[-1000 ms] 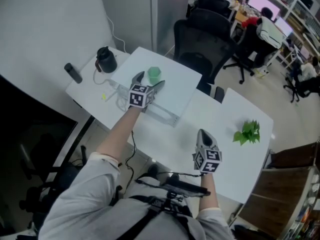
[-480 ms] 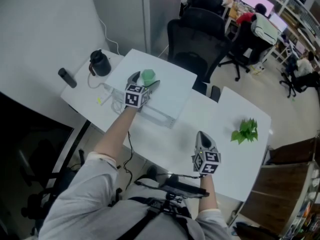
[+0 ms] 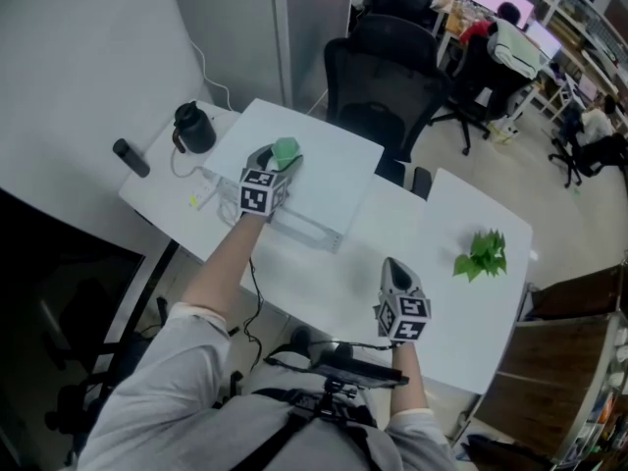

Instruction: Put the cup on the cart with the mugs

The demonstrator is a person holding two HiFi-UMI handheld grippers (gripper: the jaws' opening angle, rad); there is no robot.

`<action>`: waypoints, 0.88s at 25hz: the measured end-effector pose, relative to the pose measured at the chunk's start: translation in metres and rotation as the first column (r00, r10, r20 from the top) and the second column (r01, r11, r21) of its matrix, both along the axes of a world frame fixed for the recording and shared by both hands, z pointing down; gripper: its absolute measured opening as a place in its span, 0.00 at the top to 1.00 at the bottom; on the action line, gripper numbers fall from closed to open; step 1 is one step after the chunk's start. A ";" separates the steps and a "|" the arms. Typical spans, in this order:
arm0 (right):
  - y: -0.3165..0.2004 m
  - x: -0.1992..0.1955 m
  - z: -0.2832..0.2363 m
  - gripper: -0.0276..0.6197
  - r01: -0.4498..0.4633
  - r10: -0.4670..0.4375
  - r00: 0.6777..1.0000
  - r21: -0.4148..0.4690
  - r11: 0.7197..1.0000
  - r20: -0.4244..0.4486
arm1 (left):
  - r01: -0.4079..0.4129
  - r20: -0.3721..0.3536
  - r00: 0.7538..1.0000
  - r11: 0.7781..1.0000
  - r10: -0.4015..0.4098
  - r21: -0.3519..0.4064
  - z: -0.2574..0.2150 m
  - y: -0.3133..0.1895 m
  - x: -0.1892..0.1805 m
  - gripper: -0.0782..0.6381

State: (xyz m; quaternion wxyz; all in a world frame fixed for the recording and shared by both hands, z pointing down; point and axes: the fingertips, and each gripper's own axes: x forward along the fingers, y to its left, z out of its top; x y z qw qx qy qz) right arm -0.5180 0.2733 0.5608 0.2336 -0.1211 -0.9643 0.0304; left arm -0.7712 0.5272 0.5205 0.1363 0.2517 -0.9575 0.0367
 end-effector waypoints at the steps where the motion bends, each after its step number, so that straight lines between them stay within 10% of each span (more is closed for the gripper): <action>1: 0.000 -0.001 0.000 0.94 0.001 -0.001 1.000 0.001 1.000 0.001 | -0.001 0.004 1.000 1.000 0.001 0.004 -0.002 0.000 0.000 0.46; 22: 0.004 -0.009 -0.021 0.94 0.015 -0.015 0.999 0.010 1.000 0.052 | -0.145 0.068 0.988 0.988 0.141 0.049 -0.049 -0.032 0.100 0.46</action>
